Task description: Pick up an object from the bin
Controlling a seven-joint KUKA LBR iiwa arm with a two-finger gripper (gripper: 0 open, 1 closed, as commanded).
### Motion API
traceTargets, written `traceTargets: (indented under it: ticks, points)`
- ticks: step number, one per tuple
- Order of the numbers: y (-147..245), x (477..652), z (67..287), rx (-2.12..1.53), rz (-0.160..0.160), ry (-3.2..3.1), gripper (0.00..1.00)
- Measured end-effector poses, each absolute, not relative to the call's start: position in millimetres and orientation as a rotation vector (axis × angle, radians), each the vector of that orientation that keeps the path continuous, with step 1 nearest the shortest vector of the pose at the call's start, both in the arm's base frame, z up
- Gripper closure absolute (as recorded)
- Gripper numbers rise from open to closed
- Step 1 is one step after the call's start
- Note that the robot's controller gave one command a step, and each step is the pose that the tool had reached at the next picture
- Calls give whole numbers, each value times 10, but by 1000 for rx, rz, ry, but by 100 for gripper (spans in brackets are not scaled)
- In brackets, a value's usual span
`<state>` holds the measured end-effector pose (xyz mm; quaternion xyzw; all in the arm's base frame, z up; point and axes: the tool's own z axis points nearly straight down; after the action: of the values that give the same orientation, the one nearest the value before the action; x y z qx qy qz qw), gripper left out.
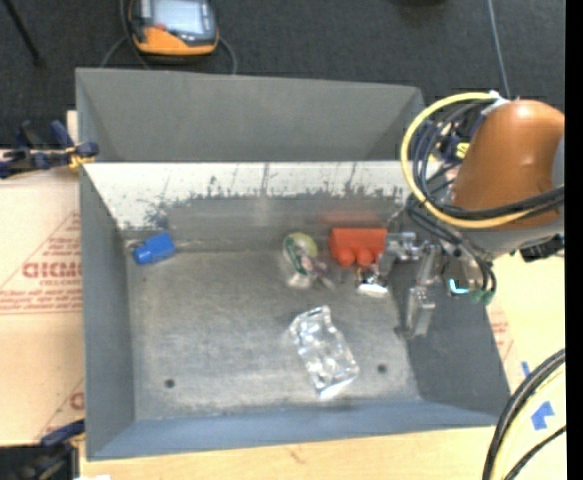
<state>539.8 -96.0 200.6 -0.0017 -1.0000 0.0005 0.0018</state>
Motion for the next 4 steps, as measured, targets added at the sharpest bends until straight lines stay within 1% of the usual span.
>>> traceTargets:
  ticks: [1,2,3,4]
  points:
    - [-180,5837,2683,610,1,-3094,0]
    - [202,5478,1289,768,-5,-3042,0]
    - [-174,5576,696,1009,1,-2975,0]
    - [-170,5609,733,1016,6,-2984,100]
